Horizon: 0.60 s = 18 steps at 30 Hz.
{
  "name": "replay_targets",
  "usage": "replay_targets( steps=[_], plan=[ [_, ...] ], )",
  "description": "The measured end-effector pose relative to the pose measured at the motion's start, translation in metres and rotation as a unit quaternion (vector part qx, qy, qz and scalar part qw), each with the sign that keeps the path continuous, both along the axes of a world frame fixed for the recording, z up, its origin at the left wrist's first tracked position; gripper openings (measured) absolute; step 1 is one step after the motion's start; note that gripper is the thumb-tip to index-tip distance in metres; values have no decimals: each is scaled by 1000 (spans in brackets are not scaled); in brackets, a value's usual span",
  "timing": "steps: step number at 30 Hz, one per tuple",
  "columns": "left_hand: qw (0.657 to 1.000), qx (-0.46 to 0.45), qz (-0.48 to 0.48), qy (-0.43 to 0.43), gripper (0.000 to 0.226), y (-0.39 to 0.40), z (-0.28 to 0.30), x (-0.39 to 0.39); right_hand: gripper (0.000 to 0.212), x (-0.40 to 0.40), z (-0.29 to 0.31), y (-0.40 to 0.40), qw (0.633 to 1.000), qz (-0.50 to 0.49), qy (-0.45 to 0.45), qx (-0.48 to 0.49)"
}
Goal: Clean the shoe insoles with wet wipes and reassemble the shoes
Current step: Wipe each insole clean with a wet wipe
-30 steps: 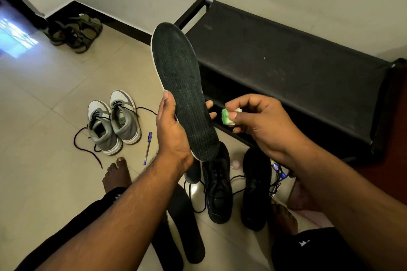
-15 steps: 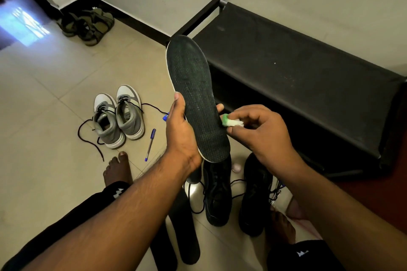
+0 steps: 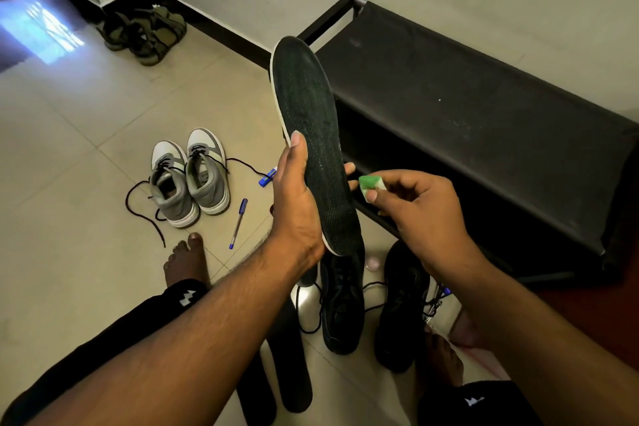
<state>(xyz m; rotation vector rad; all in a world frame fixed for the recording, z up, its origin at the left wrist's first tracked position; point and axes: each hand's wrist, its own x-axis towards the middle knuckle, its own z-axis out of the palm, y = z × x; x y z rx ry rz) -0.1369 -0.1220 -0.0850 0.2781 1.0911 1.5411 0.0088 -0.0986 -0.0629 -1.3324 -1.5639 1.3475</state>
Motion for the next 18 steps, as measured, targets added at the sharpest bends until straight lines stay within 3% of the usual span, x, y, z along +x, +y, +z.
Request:
replay_targets(
  steps=[2, 5, 10, 13, 18],
  plan=[
    [999, -2, -21, -29, 102, 0, -3, 1, 20, 0, -1, -2, 998, 7, -48, 45],
    [998, -5, -29, -53, 106, -2, -3, 4, 17, -1, -4, -6, 969, 35, -153, 191],
    [999, -31, -4, -45, 91, -5, 1, 7, 17, -6, -7, -18, 901, 91, -212, 367],
    [998, -54, 2, -36, 85, -7, 5, 9, 18, -9, -2, -25, 874, 137, -213, 414],
    [996, -70, -9, -49, 78, -5, 13, 5, 15, 1, -7, -13, 853, 124, -319, 394]
  ],
)
